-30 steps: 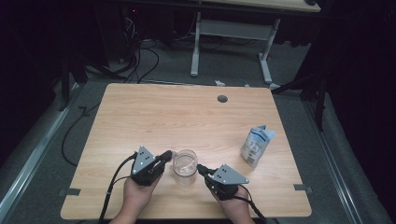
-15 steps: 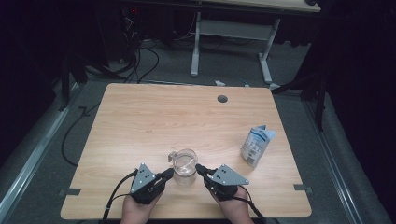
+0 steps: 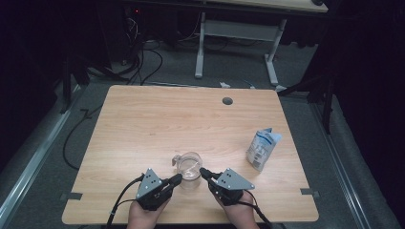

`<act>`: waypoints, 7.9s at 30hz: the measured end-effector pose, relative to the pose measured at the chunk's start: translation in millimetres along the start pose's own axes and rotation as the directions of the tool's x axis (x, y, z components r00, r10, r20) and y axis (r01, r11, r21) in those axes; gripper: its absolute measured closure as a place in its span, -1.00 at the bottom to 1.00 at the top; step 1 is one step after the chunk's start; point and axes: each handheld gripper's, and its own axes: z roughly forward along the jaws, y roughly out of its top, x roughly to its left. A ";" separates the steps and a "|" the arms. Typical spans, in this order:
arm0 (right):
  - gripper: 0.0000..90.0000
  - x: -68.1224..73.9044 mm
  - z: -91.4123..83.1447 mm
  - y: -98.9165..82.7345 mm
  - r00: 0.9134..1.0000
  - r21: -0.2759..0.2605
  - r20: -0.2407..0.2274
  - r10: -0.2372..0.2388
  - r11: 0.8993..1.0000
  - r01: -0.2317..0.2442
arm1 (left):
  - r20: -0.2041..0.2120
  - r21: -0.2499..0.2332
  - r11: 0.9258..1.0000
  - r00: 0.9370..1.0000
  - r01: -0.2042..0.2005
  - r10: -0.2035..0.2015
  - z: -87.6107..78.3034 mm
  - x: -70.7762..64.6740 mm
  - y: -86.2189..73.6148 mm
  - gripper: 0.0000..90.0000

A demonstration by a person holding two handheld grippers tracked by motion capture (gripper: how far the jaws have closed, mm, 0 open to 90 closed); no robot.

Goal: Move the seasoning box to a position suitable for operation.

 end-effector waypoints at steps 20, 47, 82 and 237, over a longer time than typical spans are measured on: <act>0.99 1.2 8.1 -4.1 1.000 0.016 -0.014 0.021 1.000 -0.021 | 0.009 -0.025 1.000 1.000 0.000 0.000 2.5 -2.9 5.1 0.91; 1.00 -1.9 14.1 -7.3 0.997 -0.015 -0.046 0.063 0.998 -0.064 | -0.013 -0.108 0.994 1.000 0.010 -0.012 6.3 2.5 19.0 0.90; 0.76 -17.1 -0.2 -11.4 0.996 -0.015 0.007 0.087 0.996 -0.087 | -0.090 -0.021 0.993 0.990 -0.115 0.112 -11.6 44.7 13.8 0.55; 0.98 -140.2 -76.3 -7.4 0.942 0.192 0.300 0.152 0.957 -0.216 | -0.133 0.014 0.996 0.987 -0.089 0.090 -42.4 80.9 20.9 -0.10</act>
